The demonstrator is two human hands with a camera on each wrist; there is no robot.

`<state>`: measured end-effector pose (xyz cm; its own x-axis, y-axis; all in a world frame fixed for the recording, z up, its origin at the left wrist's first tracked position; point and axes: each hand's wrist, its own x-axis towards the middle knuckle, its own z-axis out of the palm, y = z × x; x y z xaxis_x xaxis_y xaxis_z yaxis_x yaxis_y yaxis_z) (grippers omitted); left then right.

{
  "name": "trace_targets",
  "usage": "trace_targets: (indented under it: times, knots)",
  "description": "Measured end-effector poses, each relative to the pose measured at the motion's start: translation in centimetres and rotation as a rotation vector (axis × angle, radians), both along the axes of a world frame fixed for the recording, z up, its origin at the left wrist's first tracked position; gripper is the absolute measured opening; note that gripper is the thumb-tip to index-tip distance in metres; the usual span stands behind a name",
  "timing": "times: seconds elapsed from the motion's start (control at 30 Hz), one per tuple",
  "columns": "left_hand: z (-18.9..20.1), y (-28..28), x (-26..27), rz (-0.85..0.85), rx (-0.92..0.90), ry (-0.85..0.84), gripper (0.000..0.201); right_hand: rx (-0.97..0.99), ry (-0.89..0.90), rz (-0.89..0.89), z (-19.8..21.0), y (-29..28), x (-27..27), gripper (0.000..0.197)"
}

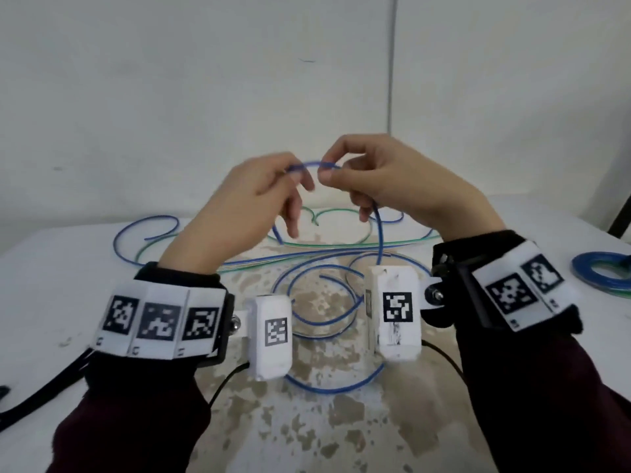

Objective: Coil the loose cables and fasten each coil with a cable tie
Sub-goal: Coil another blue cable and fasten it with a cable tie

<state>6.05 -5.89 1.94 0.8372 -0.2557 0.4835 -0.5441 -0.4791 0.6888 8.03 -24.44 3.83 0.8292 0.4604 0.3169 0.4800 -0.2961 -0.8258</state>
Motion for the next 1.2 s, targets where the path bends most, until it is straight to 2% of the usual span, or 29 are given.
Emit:
trace_targets:
  times: [0.07,0.13,0.23,0.37,0.4,0.5,0.53,0.6,0.7,0.8,0.9,0.97,1.03,1.1,1.2]
  knots:
    - [1.0,1.2,-0.3,0.082,-0.177,-0.073,0.030,-0.004,-0.007,0.010,0.3,0.3,-0.5,0.009]
    - [1.6,2.3,-0.6,0.172,-0.270,-0.144,0.029,-0.021,0.036,0.049,0.1,0.8,-0.7,0.018]
    - [1.9,2.8,-0.9,0.238,-0.349,-0.090,0.030,0.038,0.081,0.054,0.1,1.3,-0.7,0.031]
    - [2.6,2.7,-1.2,0.053,-0.496,0.047,0.019,0.098,0.025,-0.043,0.3,0.4,-0.4,0.035]
    - [2.6,2.8,-1.3,0.011,-0.451,0.046,0.020,0.113,0.004,-0.072,0.3,0.1,-0.3,0.036]
    - [2.4,3.1,-2.2,0.030,-0.126,-0.024,0.021,0.194,-0.030,-0.135,0.6,-0.2,-0.3,0.036]
    - [2.3,3.2,-2.4,0.039,-0.097,-0.023,0.019,0.212,-0.018,-0.141,0.6,-0.2,-0.3,0.036]
    - [2.2,3.3,-2.4,0.041,-0.175,0.009,0.019,0.216,0.037,-0.131,0.7,0.0,-0.3,0.037]
    - [2.2,2.9,-2.1,0.047,-0.397,0.010,0.019,0.222,0.105,-0.065,0.2,0.8,-0.1,0.039]
    - [2.1,1.7,-2.0,0.005,-0.564,0.009,0.017,0.354,0.130,-0.001,-0.1,2.0,-0.1,0.036]
    - [1.8,0.2,-2.1,-0.037,-0.585,0.066,0.014,0.592,0.161,0.009,0.3,2.4,-0.2,0.030]
    - [1.5,-0.6,-2.2,-0.083,-0.517,0.141,0.011,0.707,0.222,0.006,0.5,2.3,-0.2,0.029]
    - [1.1,-1.1,-2.3,-0.110,-0.424,0.190,0.007,0.660,0.238,-0.018,0.5,2.0,-0.2,0.030]
    - [0.7,-1.1,-2.2,-0.115,-0.339,0.213,0.006,0.507,0.220,-0.004,0.4,1.7,-0.5,0.030]
    - [0.8,-0.7,-2.3,-0.126,-0.277,0.229,0.013,0.414,0.219,0.054,0.3,1.9,-1.0,0.019]
